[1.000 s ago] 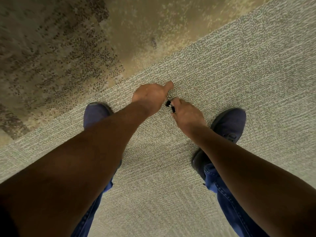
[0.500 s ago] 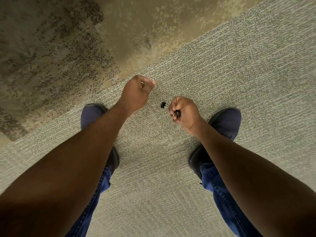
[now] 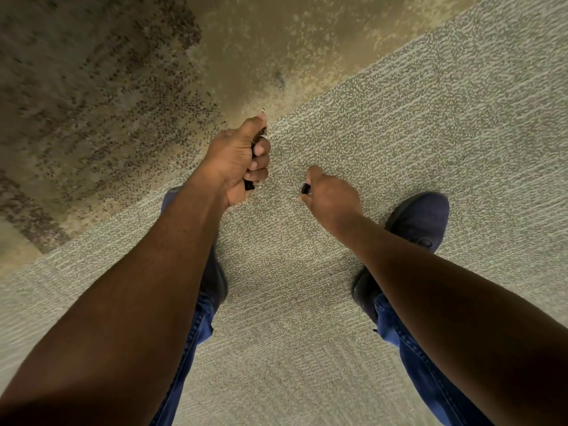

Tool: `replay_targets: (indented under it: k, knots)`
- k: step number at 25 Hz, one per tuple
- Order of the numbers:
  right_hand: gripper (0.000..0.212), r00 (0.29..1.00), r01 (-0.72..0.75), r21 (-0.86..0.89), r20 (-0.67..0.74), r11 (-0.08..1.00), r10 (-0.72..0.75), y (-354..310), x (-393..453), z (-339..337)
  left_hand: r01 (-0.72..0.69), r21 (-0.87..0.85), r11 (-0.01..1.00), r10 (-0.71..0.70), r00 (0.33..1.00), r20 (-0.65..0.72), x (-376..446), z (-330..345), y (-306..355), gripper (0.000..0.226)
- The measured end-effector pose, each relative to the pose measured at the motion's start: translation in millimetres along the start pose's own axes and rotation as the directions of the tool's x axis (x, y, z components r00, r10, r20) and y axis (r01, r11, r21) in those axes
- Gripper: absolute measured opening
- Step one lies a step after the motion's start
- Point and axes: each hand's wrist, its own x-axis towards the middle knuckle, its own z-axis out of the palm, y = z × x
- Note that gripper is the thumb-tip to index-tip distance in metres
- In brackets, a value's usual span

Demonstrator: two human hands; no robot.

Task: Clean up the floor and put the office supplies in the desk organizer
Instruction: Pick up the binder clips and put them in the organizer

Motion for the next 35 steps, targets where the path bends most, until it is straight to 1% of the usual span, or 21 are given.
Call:
replay_targets:
  k: [2,3,4,5,6,7,9,11,12,13,16,19,21,22,24,25,27,28,31,32,35]
  knots:
    - [0.03,0.999,0.029,0.016,0.027,0.999,-0.029,-1.9,-0.2,0.6,0.007,0.021,1.0,-0.007,1.0,0.0,-3.5,3.8,0.7,0.023]
    - [0.029,0.998,0.023,0.097,0.051,0.995,-0.028,-2.1,-1.3,-1.0,0.015,0.013,1.0,-0.016,1.0,0.006,-6.6,5.5,1.3,0.022]
    - [0.027,0.997,-0.023,0.263,0.077,0.964,0.003,-2.8,-3.8,-4.9,0.03,-0.019,0.999,-0.03,0.999,0.021,-11.3,7.3,2.7,0.022]
    - [0.023,0.991,-0.107,0.484,0.118,0.868,0.056,-5.9,-8.8,-13.4,0.053,-0.076,0.996,-0.049,0.997,0.052,-18.6,8.6,5.5,0.021]
    - [0.019,0.978,-0.202,0.681,0.174,0.704,0.112,-10.5,-15.8,-25.3,0.081,-0.148,0.986,-0.066,0.992,0.105,-28.9,9.8,10.0,0.021]
    - [0.015,0.963,-0.27,0.804,0.235,0.53,0.134,-16.4,-24.9,-41.5,0.107,-0.214,0.971,-0.07,0.982,0.174,-41.9,12.2,16.6,0.02]
    - [0.015,0.946,-0.323,0.915,0.322,0.243,0.047,-33.1,-47.6,-82.0,0.132,-0.281,0.951,-0.046,0.954,0.295,-76.1,21.2,33.7,0.018]
    - [0.014,0.939,-0.329,0.944,0.327,0.001,-0.11,-58.0,-71.1,-137.1,0.099,-0.297,0.95,0.009,0.94,0.342,-121.2,37.5,61.3,0.017]
    - [0.014,0.938,-0.316,0.945,0.299,-0.078,-0.175,-72.1,-82.1,-164.7,0.063,-0.305,0.95,0.047,0.939,0.34,-145.7,46.3,76.6,0.017]
    - [0.016,0.94,-0.292,0.948,0.259,-0.128,-0.222,-87.8,-93.7,-193.8,0.017,-0.315,0.949,0.092,0.94,0.33,-171.6,56.6,93.6,0.017]
    - [0.023,0.952,-0.225,0.952,0.169,-0.21,-0.256,-146.0,-140.3,-282.8,-0.158,-0.362,0.919,0.265,0.926,0.27,-260.4,90.6,147.8,0.016]
    - [0.034,0.961,-0.224,0.925,0.157,-0.308,-0.228,-214.6,-205.1,-368.5,-0.362,-0.412,0.836,0.472,0.858,0.203,-356.1,122.1,198.4,0.017]
    - [0.046,0.956,-0.249,0.895,0.166,-0.37,-0.244,-261.1,-257.7,-428.7,-0.516,-0.45,0.729,0.624,0.771,0.126,-426.6,136.4,231.2,0.014]
    - [0.049,0.953,-0.258,0.878,0.162,-0.403,-0.258,-281.8,-282.6,-456.2,-0.599,-0.446,0.665,0.691,0.72,0.065,-458.5,141.2,244.7,0.012]
    - [0.045,0.95,-0.254,0.854,0.133,-0.454,-0.281,-318.6,-326.3,-503.7,-0.752,-0.381,0.538,0.8,0.598,-0.051,-519.0,147.4,269.9,0.009]
    - [0.042,0.947,-0.255,0.852,0.125,-0.458,-0.295,-337.0,-346.9,-524.0,-0.809,-0.347,0.475,0.841,0.533,-0.091,-548.9,146.6,280.9,0.011]
    - [0.039,0.943,-0.258,0.855,0.122,-0.45,-0.31,-369.1,-378.2,-553.3,-0.875,-0.316,0.366,0.893,0.426,-0.144,-595.1,141.7,297.6,0.018]
    - [0.038,0.942,-0.262,0.857,0.127,-0.443,-0.312,-384.5,-389.7,-562.9,-0.894,-0.31,0.323,0.908,0.385,-0.167,-613.8,137.3,306.2,0.021]
    - [0.033,0.942,-0.261,0.843,0.116,-0.471,-0.315,-431.1,-414.2,-578.0,-0.921,-0.29,0.259,0.931,0.318,-0.18,-662.5,117.5,333.4,0.019]
    - [0.031,0.94,-0.263,0.836,0.109,-0.482,-0.324,-446.7,-418.3,-580.1,-0.937,-0.248,0.244,0.941,0.291,-0.175,-677.3,109.6,341.6,0.019]
    - [0.03,0.921,-0.309,0.81,0.124,-0.498,-0.369,-499.3,-431.9,-589.8,-0.986,-0.033,0.166,0.975,0.169,-0.143,-715.9,77.2,366.4,0.03]
